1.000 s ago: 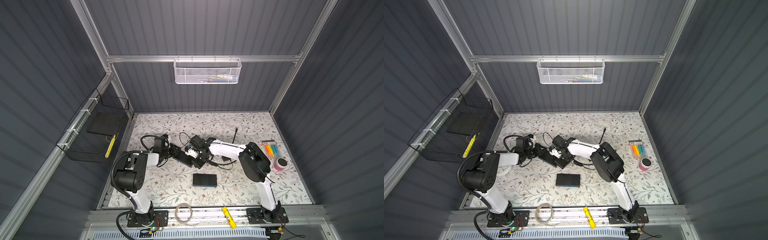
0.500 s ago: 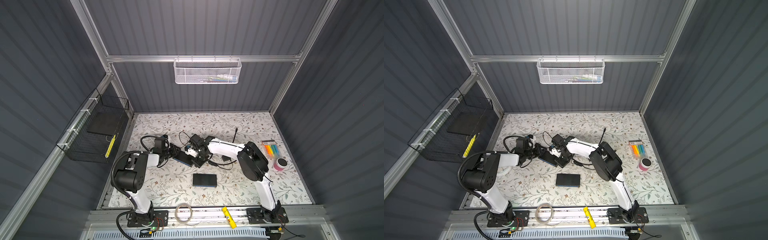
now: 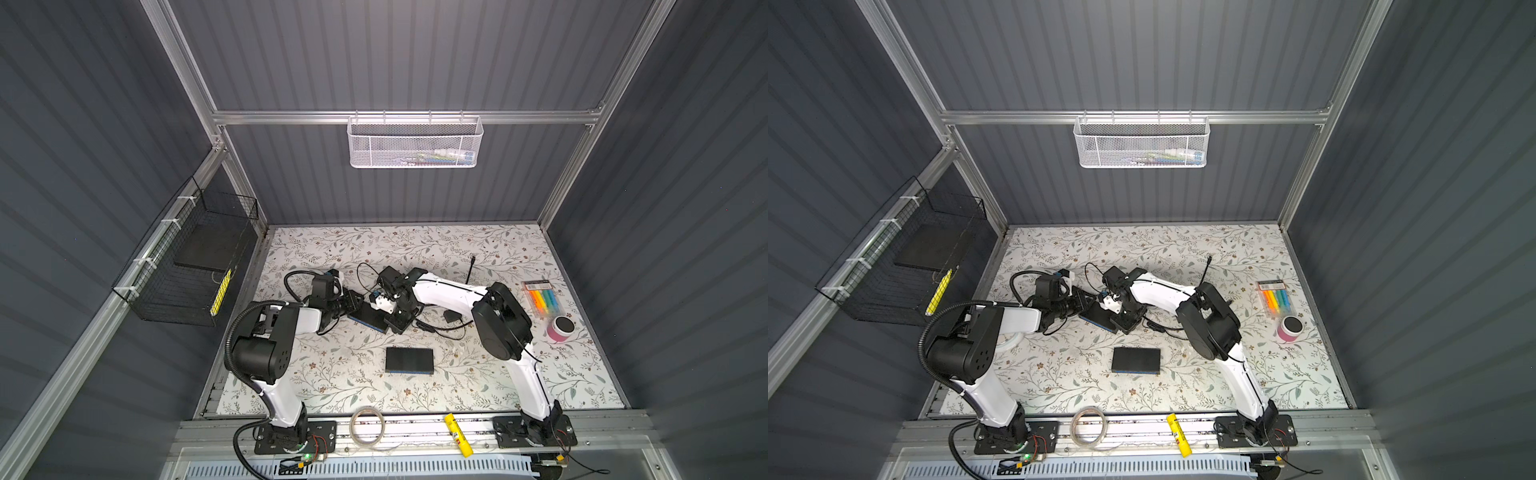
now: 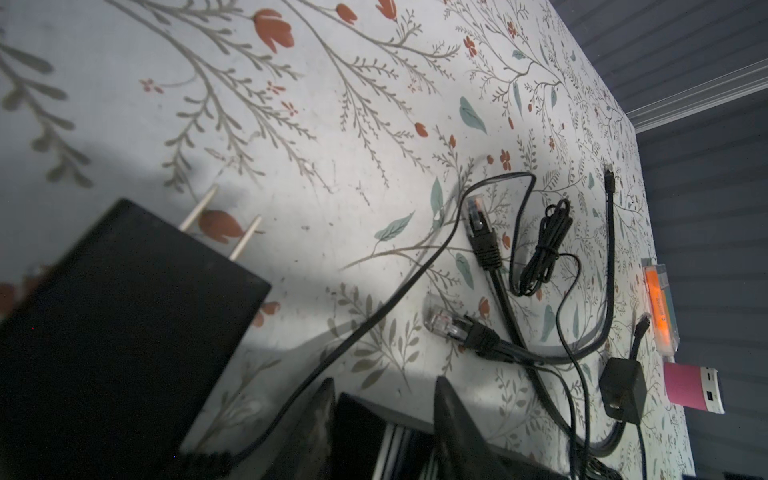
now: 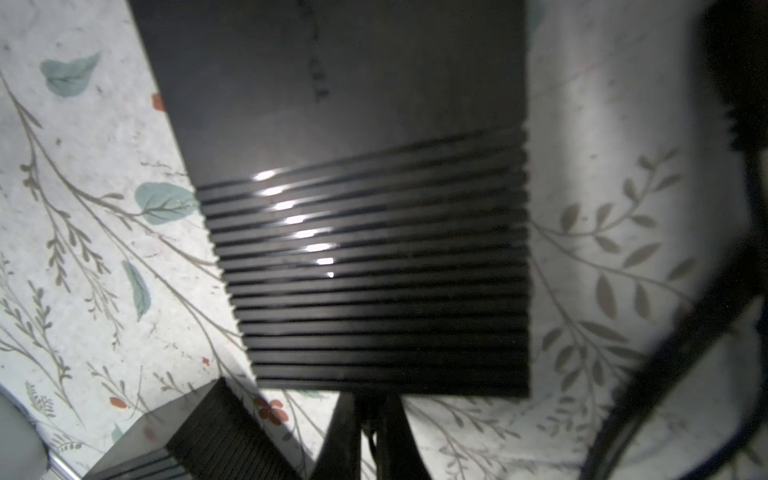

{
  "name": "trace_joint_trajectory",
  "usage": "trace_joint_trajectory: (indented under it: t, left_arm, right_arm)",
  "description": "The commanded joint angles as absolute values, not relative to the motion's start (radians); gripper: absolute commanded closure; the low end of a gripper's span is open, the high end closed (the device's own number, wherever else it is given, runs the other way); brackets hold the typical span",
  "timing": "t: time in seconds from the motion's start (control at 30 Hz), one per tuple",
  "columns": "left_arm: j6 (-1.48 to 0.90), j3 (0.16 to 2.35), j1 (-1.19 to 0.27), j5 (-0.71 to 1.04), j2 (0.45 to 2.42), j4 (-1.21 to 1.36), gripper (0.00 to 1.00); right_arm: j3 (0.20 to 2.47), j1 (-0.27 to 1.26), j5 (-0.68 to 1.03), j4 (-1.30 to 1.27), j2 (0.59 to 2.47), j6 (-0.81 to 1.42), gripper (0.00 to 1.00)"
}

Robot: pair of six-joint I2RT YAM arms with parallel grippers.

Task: Insert the plug into the switch port

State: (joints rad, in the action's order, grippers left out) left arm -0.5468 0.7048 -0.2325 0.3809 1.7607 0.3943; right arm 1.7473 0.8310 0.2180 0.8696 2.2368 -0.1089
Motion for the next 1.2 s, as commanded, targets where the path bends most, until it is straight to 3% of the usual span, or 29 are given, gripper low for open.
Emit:
trace_joint_trajectory:
  t: [0.0, 0.43, 1.17]
  left_arm:
    - [-0.592, 0.659, -0.347, 0.575, 1.807, 0.223, 0.61]
    - [-0.554, 0.664, -0.355, 0.547, 1.817, 0.196, 0.61]
    - [-0.566, 0.647, -0.373, 0.558, 1.831, 0.229, 0.62]
  right_arm:
    - [1.853, 0.854, 0.303, 0.564, 2.272, -0.119, 1.00]
    - [2.009, 0.853, 0.324, 0.675, 2.326, -0.066, 1.00]
    - [1.853, 0.850, 0.265, 0.454, 2.336, -0.028, 1.00]
